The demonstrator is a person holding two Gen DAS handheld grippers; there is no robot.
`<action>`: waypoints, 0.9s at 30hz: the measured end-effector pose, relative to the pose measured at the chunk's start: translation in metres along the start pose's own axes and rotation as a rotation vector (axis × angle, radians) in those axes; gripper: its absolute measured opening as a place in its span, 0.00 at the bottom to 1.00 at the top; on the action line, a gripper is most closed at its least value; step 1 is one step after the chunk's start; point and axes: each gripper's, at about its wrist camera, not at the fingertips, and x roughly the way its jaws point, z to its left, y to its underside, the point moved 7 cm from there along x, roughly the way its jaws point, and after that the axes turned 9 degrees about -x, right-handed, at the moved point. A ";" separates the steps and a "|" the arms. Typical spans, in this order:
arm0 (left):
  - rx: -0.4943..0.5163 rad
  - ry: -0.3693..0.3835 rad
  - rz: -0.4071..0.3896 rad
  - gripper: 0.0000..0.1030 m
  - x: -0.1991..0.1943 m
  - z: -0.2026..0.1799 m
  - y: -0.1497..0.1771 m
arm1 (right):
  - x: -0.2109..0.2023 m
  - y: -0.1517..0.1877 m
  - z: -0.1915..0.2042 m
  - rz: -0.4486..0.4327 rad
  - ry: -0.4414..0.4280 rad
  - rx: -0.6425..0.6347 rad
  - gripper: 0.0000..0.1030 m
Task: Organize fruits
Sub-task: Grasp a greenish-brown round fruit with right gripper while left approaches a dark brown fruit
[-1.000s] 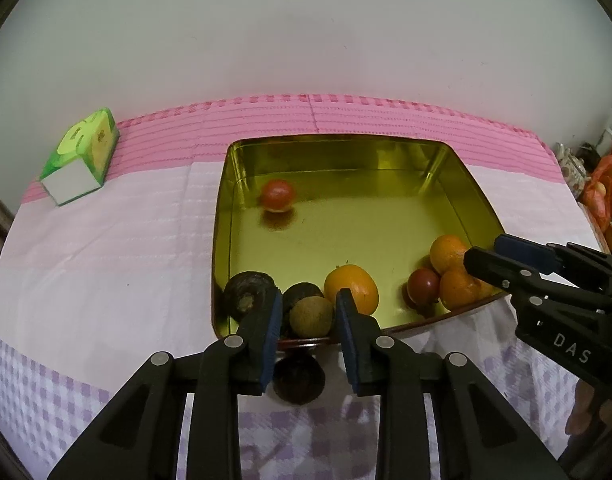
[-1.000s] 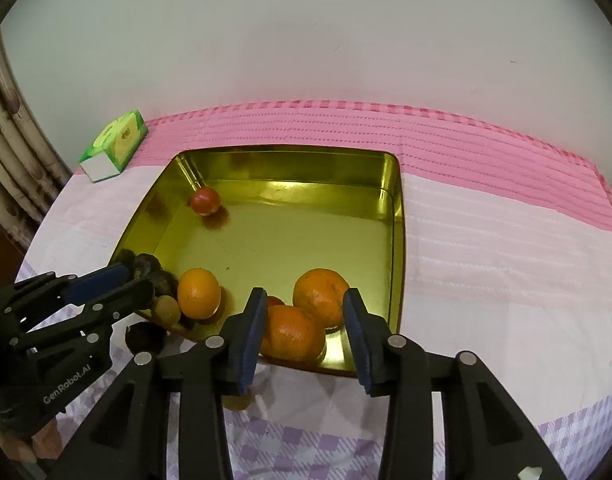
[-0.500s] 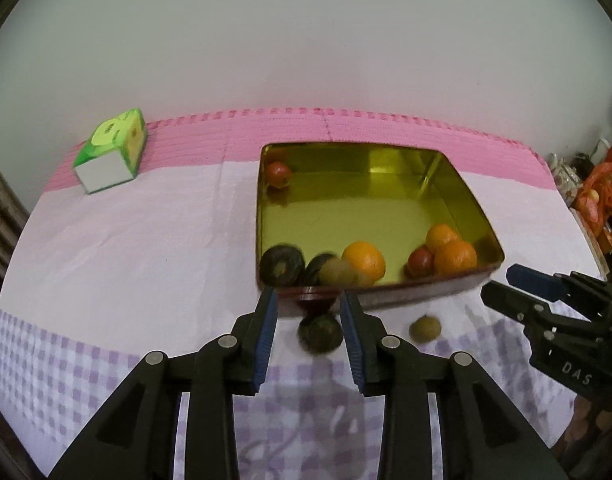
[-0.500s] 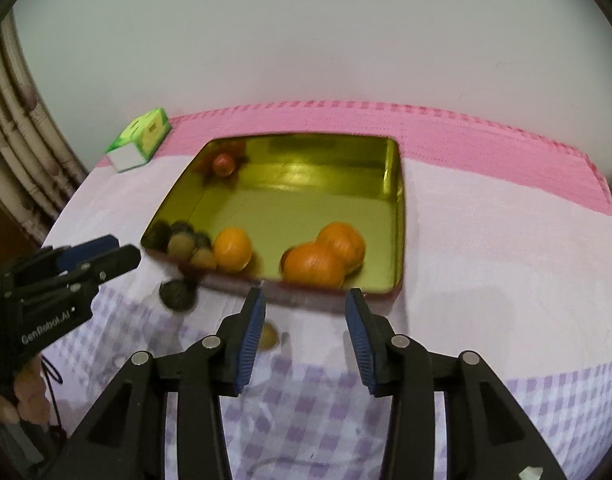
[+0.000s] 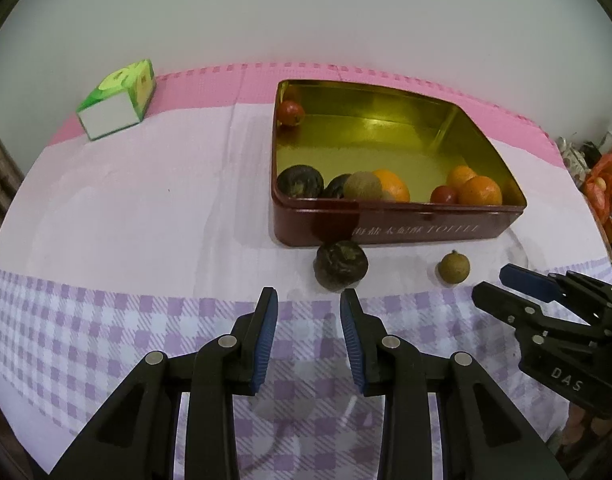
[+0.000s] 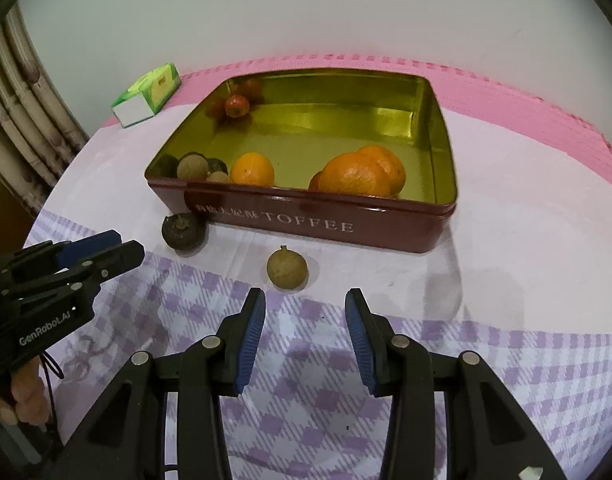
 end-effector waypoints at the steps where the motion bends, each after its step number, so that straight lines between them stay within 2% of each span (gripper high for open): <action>1: 0.001 -0.001 0.003 0.33 0.001 0.000 0.000 | 0.003 0.000 0.000 0.004 0.000 0.000 0.38; 15: -0.009 -0.002 0.023 0.33 0.014 0.004 0.001 | 0.027 -0.012 0.006 0.018 -0.003 -0.013 0.37; 25: -0.008 -0.005 0.028 0.33 0.021 -0.001 0.003 | 0.027 -0.013 0.008 0.012 0.026 -0.030 0.23; 27: -0.006 -0.003 0.030 0.33 0.022 -0.002 0.004 | 0.026 -0.012 0.006 0.010 0.025 -0.018 0.23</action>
